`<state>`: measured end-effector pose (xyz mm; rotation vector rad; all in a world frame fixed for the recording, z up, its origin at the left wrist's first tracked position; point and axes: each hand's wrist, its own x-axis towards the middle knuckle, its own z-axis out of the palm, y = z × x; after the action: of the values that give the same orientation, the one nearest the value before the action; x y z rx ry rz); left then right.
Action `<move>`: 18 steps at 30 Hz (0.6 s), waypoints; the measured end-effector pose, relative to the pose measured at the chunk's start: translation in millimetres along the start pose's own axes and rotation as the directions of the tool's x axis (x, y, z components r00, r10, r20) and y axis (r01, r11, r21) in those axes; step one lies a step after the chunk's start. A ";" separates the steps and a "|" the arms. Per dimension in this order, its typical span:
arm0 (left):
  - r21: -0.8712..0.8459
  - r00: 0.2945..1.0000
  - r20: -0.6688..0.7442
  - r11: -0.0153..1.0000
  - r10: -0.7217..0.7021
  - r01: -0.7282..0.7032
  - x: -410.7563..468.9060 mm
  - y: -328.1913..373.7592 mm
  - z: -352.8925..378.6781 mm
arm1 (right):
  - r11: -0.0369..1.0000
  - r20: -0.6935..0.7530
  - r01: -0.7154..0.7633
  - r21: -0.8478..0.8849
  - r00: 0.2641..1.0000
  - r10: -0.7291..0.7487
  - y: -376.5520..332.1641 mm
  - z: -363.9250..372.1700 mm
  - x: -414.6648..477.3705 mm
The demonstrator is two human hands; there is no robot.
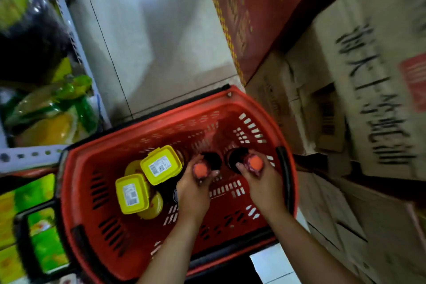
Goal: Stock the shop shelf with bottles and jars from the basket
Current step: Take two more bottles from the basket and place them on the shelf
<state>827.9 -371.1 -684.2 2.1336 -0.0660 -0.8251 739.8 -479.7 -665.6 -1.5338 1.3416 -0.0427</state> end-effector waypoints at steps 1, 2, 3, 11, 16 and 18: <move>-0.003 1.000 -0.008 1.000 -0.012 0.012 -11.1 10.7 -7.2 | 1.000 0.003 0.004 0.002 1.000 -0.004 -11.2 -10.1 -11.8; -0.005 0.999 -0.011 1.000 -0.030 0.030 -18.3 17.0 -12.1 | 1.000 0.000 0.019 0.009 1.000 -0.019 -17.3 -16.3 -19.0; -0.008 1.000 -0.016 1.000 -0.027 0.027 -31.2 40.1 -25.1 | 0.999 -0.003 0.026 0.031 1.000 -0.026 -37.3 -34.8 -33.3; -0.035 0.987 0.021 0.987 0.160 -0.159 -149.3 197.7 -114.3 | 0.977 0.072 0.132 0.169 0.987 -0.145 -170.0 -150.9 -155.3; 0.034 0.925 0.061 0.925 0.376 -0.378 -217.8 275.1 -181.7 | 0.908 0.005 0.182 0.378 0.980 -0.199 -232.1 -223.4 -249.8; 0.053 0.867 0.143 0.871 0.477 -0.488 -238.0 294.0 -202.3 | 0.889 -0.035 0.221 0.402 0.973 -0.226 -242.2 -248.1 -285.7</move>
<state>825.4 -350.1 -255.7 2.0097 -0.6898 -0.6589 651.8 -473.9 -225.0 -1.3203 1.0571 -0.4304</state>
